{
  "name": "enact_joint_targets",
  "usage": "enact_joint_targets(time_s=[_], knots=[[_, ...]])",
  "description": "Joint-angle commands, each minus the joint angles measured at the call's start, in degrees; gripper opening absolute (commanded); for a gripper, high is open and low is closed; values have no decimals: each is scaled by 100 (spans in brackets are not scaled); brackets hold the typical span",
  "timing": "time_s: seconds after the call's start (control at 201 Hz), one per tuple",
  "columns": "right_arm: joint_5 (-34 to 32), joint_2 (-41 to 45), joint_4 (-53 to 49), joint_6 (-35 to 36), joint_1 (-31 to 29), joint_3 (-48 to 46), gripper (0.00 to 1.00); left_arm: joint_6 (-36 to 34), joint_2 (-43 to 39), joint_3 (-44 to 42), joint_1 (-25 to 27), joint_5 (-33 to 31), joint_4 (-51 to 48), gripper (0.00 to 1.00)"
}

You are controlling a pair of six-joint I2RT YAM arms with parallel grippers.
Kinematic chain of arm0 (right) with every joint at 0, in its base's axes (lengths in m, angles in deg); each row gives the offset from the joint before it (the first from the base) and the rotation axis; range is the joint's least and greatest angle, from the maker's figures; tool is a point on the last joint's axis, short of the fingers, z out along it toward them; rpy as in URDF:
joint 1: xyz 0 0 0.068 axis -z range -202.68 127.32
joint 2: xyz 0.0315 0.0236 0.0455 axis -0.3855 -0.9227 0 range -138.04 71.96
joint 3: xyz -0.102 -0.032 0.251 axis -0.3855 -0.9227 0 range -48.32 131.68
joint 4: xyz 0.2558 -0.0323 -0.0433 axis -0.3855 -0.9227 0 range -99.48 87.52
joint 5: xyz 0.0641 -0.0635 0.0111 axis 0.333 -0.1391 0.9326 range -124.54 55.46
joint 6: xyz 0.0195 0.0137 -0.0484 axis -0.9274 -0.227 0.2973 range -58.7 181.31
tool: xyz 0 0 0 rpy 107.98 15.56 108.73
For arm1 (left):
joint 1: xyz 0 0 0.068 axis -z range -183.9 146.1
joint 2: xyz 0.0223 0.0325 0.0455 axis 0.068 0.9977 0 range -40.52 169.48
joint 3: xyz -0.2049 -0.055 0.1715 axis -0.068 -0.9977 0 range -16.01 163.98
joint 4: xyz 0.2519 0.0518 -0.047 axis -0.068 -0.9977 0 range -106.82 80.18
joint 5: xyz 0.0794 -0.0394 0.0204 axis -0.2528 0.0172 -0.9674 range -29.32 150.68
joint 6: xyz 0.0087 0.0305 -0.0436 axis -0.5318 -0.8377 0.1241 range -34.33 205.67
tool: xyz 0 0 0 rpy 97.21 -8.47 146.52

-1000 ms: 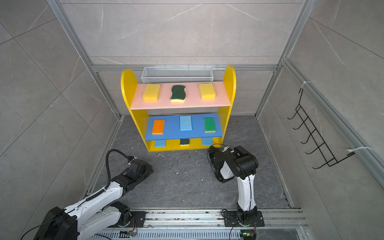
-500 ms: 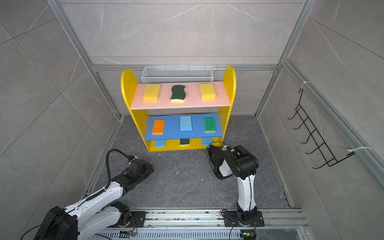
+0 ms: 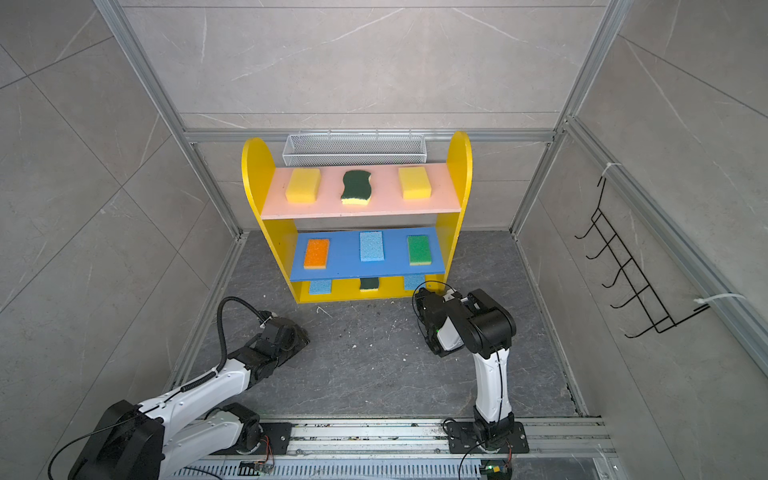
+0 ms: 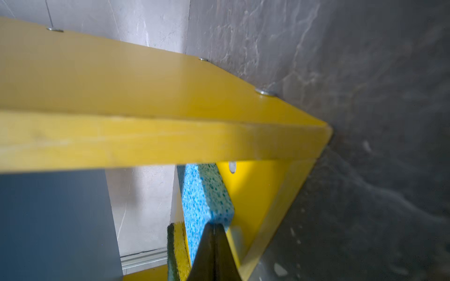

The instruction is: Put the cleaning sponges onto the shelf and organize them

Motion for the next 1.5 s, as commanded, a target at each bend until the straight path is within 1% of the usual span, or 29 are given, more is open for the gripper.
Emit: enact_joint_targets(time_s=[0.0, 0.279, 0.488, 0.548, 0.662, 0.742, 0.807, 0.881, 0.971, 1.075, 1.155, 1.18, 1.205, 1.3, 1.404, 1.499], knots=[[-137, -338, -745, 29, 68, -44, 0, -19, -26, 84, 13, -40, 134, 64], [-58, -362, -663, 26, 99, -114, 0, 17, -26, 64, 13, -44, 137, 64], [95, -321, -224, 128, 103, -341, 0, 14, -157, 47, 18, -81, 46, 64], [73, -192, -74, 296, 104, -514, 0, -16, -240, 68, 22, -120, -37, 64], [114, 286, -270, 605, 102, -786, 0, -61, -419, 180, 78, -240, -340, 64], [270, 738, -568, 738, 103, -932, 0, -62, -572, 284, 190, -449, -676, 64], [579, 1141, -866, 871, 121, -1007, 0, -81, -716, 405, 298, -654, -1029, 64], [889, 1854, -1530, 1173, 118, -1093, 0, -150, -875, 611, 415, -891, -1492, 64], [965, 2926, -2615, 1577, 121, -1209, 0, -245, -1082, 863, 541, -1107, -2064, 64], [916, 4294, -4420, 2117, 116, -1098, 0, -379, -1328, 1121, 626, -1205, -2601, 64], [1044, 5026, -5759, 2563, 117, -778, 0, -616, -1446, 1412, 637, -1207, -3035, 64], [1123, 5193, -6092, 2837, 115, -671, 0, -697, -1470, 1529, 637, -1205, -3189, 65], [1186, 5334, -6416, 3010, 128, -548, 0, -763, -1481, 1650, 636, -1371, -3390, 65], [1281, 5767, -7469, 3492, 134, -163, 0, -992, -1563, 2129, 641, -1562, -3999, 65], [1298, 6211, -8073, 3841, 187, 3, 0, -1205, -1764, 2610, 637, -1810, -4504, 65], [1431, 6490, -8526, 4180, 308, 213, 0, -1506, -1933, 3018, 637, -1910, -4758, 67]])
